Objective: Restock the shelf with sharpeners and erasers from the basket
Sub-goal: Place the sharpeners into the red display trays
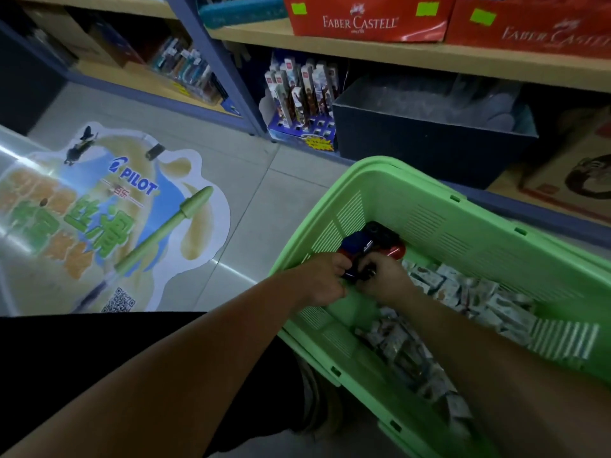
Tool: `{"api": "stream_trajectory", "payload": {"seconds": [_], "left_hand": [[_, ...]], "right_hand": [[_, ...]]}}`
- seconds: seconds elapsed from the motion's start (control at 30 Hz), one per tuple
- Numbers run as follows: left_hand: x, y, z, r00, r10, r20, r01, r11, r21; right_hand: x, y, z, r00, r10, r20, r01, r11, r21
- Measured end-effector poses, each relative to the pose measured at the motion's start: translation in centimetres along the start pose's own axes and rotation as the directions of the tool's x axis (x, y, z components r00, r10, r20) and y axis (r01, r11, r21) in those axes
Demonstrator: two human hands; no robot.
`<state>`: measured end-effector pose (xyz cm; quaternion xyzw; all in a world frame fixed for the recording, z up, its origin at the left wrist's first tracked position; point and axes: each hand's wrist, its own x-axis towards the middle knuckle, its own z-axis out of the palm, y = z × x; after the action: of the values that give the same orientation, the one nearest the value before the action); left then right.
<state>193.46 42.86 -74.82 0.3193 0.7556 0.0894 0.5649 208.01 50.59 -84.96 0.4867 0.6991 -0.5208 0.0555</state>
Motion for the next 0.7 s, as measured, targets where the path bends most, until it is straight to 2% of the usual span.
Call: {"api": "stream_trajectory", "payload": {"seconds": [0.07,0.17,0.27,0.37,0.47,0.6,0.7], "left_hand": [[0.2,-0.2,0.5,1.0,0.017,0.013,-0.017,1.0,0.018],[0.5,-0.2,1.1,0.995,0.093,-0.041,-0.089,0.99,0.106],[0.6,0.3,1.6,0.937,0.262,-0.231,-0.172,0.922,0.347],[1.0,0.9,2.2,0.872,0.407,-0.271,-0.199,0.802,0.564],[2.8,1.3,2.8,0.884,0.397,-0.248,-0.219,0.82,0.529],[5.0,1.8,4.6,0.853,0.4,-0.336,-0.226,0.863,0.452],[5.8,1.8,5.3,0.835,0.42,-0.355,-0.191,0.827,0.529]], "right_hand": [[-0.5,0.1,-1.8,0.999,0.018,0.039,-0.024,0.989,0.143],[-1.8,0.3,-4.2,0.992,0.041,0.117,-0.065,0.975,0.211],[-2.8,1.1,-6.0,0.99,0.109,0.091,-0.135,0.922,0.364],[-3.4,1.3,-7.0,0.975,0.218,0.031,-0.199,0.807,0.556],[-3.4,1.2,-6.6,0.96,0.28,0.008,-0.218,0.729,0.649],[-3.2,1.6,-4.6,0.927,0.374,-0.02,-0.241,0.635,0.734],[-2.7,2.4,-3.7,0.902,0.431,-0.032,-0.205,0.493,0.845]]}}
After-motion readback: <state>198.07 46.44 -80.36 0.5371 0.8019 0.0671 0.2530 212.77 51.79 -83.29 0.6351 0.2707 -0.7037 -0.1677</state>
